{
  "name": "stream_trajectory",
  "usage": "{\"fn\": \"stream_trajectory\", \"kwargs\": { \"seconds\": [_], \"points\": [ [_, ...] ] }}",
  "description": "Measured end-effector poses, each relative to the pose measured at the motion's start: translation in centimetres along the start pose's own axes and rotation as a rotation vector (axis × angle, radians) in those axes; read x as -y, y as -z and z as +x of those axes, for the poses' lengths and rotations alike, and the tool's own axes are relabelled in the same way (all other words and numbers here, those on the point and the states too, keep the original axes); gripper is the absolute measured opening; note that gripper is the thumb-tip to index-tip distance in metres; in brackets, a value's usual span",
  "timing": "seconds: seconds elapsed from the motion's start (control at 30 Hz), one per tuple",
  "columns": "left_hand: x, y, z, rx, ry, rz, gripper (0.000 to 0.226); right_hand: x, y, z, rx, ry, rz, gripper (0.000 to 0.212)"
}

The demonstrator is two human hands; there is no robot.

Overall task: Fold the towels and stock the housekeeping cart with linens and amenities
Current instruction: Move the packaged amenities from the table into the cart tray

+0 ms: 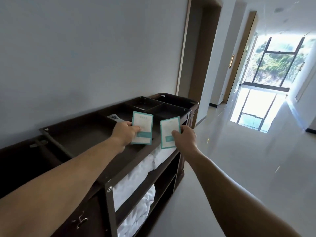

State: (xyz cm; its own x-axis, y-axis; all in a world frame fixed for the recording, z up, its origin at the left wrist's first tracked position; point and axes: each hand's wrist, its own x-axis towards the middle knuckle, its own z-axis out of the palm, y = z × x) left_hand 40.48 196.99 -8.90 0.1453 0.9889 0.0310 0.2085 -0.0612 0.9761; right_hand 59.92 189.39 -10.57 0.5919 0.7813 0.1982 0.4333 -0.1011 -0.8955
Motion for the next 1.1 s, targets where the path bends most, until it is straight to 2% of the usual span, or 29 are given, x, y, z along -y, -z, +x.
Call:
{"fn": "stream_trajectory", "kwargs": {
  "seconds": [0.07, 0.33, 0.47, 0.63, 0.77, 0.9, 1.1],
  "points": [
    [-0.4, -2.0, 3.3, 0.032, 0.018, -0.011, 0.009, -0.4, 0.1, 3.5, -0.004, -0.005, -0.008, 0.004],
    [-1.8, -10.4, 13.9, 0.034, -0.012, 0.002, 0.009, -2.7, 0.8, 15.8, -0.038, 0.009, 0.011, 0.020],
    [-2.2, -14.6, 19.3, -0.033, -0.017, 0.018, 0.006, -4.6, 1.3, 23.7, -0.013, 0.002, 0.022, 0.017],
    [-2.5, -18.5, 24.7, -0.167, 0.024, 0.043, 0.006, -6.4, 0.8, 32.9, 0.126, 0.033, 0.048, 0.019],
    [-2.5, -18.9, 28.2, -0.274, 0.065, 0.069, 0.022, -6.1, -1.7, 39.3, 0.243, 0.055, 0.055, 0.015],
    [-1.9, -16.5, 31.6, -0.427, 0.108, 0.107, 0.008, -5.0, -6.9, 44.0, 0.370, 0.094, 0.013, 0.018],
    [-1.0, -12.1, 38.4, -0.603, 0.103, 0.206, 0.011, -3.1, -15.9, 49.4, 0.495, 0.150, -0.022, 0.016]
  ]
}}
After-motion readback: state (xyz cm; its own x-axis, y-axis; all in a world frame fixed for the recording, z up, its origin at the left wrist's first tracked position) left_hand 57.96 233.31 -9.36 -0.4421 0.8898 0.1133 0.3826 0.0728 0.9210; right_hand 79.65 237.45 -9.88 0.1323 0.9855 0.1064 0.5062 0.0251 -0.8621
